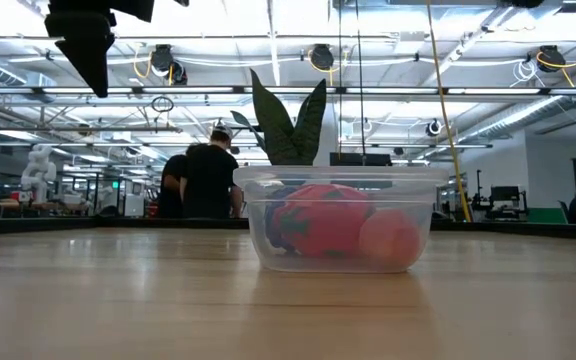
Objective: Pick and placing Produce into tupperware
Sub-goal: Put the red strawberry into the transparent bin
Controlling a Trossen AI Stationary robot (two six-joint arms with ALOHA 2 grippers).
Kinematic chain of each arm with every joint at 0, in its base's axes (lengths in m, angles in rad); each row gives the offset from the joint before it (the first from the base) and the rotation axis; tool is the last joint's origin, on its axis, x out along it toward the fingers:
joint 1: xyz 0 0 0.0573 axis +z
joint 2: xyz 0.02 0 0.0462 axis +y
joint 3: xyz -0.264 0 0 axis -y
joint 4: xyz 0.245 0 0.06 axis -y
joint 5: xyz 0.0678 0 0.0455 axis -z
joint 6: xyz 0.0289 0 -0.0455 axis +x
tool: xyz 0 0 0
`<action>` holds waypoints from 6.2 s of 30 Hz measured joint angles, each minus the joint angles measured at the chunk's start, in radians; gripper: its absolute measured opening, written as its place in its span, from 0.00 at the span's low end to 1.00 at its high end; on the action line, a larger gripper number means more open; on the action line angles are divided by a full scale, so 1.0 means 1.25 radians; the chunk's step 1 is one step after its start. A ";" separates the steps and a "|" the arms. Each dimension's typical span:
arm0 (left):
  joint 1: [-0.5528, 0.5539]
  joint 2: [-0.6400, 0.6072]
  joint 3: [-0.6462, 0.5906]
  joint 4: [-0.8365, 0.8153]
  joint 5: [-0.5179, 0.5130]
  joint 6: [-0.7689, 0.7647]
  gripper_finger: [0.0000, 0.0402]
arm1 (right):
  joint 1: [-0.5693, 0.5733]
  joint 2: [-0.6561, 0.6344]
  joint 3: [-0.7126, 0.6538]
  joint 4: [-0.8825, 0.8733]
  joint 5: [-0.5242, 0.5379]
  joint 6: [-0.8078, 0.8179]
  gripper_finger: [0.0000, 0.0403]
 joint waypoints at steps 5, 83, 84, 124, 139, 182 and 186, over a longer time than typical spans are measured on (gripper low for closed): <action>0.000 0.000 0.000 0.007 0.035 -0.038 0.56 | 0.028 0.000 -0.008 0.028 0.004 -0.004 0.37; 0.000 0.000 0.000 0.107 0.023 -0.024 0.56 | 0.054 0.000 -0.365 0.457 -0.002 -0.628 0.51; 0.000 0.000 0.000 0.107 0.023 -0.024 0.56 | 0.055 0.000 -0.366 0.459 -0.002 -0.629 0.51; 0.000 0.000 0.000 0.107 0.017 -0.025 0.56 | 0.040 0.000 -0.425 0.588 0.021 -0.635 0.51; 0.000 0.000 0.000 0.107 0.016 -0.024 0.56 | 0.040 0.000 -0.478 0.684 0.021 -0.605 0.51; 0.000 0.000 0.000 0.105 0.006 -0.024 0.56 | 0.040 0.059 -0.477 0.731 -0.002 -0.531 0.48; 0.000 0.000 0.000 0.105 -0.005 -0.024 0.56 | 0.040 0.060 -0.477 0.732 -0.002 -0.530 0.48</action>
